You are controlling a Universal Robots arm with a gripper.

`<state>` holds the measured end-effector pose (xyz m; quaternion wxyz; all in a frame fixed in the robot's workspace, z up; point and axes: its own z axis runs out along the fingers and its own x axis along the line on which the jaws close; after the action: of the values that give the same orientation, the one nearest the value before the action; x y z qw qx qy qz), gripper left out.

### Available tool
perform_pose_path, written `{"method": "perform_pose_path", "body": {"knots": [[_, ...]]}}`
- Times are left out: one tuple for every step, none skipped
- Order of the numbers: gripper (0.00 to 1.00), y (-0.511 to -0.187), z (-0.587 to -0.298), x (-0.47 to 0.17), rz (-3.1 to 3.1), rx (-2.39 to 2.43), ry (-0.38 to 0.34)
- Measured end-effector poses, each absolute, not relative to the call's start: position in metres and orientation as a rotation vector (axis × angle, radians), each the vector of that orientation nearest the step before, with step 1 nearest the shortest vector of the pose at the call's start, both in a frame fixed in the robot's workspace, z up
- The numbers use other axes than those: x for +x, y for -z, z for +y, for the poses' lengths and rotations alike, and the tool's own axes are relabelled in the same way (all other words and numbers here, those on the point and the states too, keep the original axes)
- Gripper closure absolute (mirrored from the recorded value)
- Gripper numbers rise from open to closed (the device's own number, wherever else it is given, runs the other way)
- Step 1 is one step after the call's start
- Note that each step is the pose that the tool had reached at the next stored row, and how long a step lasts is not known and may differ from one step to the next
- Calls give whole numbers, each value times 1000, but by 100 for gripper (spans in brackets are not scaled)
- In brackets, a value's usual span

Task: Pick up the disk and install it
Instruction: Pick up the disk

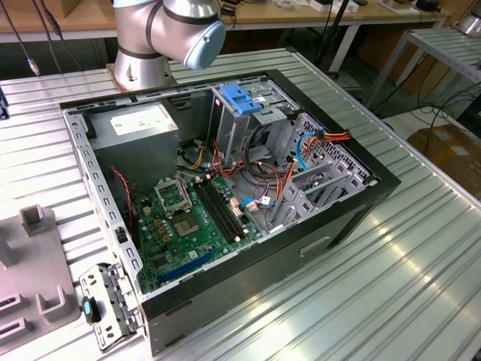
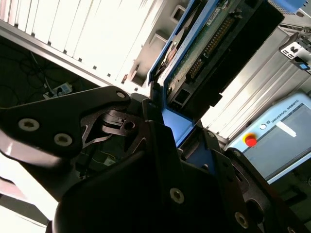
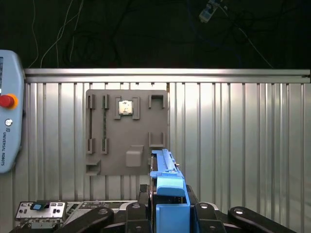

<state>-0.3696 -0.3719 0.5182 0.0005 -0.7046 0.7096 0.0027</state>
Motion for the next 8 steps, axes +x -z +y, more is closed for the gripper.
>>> {"method": "perform_pose_path", "body": {"knots": [[63,-518,-372,-369,2229,-2213,-8],[63,-518,-372,-367,2229,-2213,-8],[63,-518,-372,-366,2229,-2213,-8],[63,-518,-372,-366,2229,-2213,-8],[63,-518,-372,-364,2229,-2213,-8],[63,-518,-372,-363,2229,-2213,-8],[63,-518,-372,-362,2229,-2213,-8],[63,-518,-372,-360,2229,-2213,-8]]}}
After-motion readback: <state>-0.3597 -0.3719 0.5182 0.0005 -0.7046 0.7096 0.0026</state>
